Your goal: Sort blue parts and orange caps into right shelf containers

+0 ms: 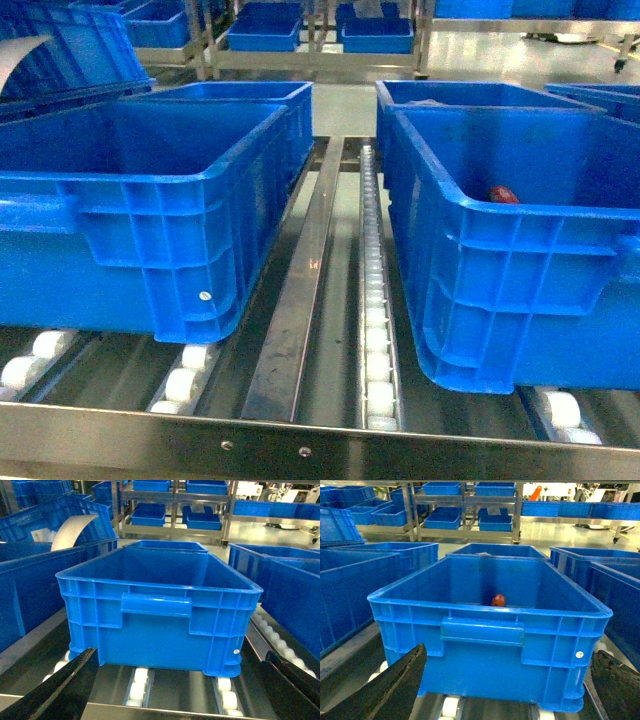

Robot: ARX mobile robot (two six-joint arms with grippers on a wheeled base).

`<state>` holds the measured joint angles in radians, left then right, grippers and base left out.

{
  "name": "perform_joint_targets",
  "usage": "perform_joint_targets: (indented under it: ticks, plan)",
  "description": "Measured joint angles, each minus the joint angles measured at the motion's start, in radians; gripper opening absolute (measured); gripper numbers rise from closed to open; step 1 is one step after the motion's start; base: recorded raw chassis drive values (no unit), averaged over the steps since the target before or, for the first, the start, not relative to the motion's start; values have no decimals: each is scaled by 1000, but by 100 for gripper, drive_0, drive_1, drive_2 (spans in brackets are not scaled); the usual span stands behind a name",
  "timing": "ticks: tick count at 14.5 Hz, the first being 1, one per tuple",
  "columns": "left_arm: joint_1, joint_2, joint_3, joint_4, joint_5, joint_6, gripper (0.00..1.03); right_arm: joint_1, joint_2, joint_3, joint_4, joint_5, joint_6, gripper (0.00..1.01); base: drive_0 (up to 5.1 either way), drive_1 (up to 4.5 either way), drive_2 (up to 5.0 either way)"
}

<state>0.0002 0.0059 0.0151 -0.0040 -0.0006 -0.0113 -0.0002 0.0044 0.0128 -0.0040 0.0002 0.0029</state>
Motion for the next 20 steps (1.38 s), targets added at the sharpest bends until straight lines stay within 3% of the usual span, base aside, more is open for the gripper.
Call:
perform_joint_targets:
  ticks: [20]
  plan:
    - [0,0,0,0,0,0,98,0,0,0,0,0,0,98,0,0,0]
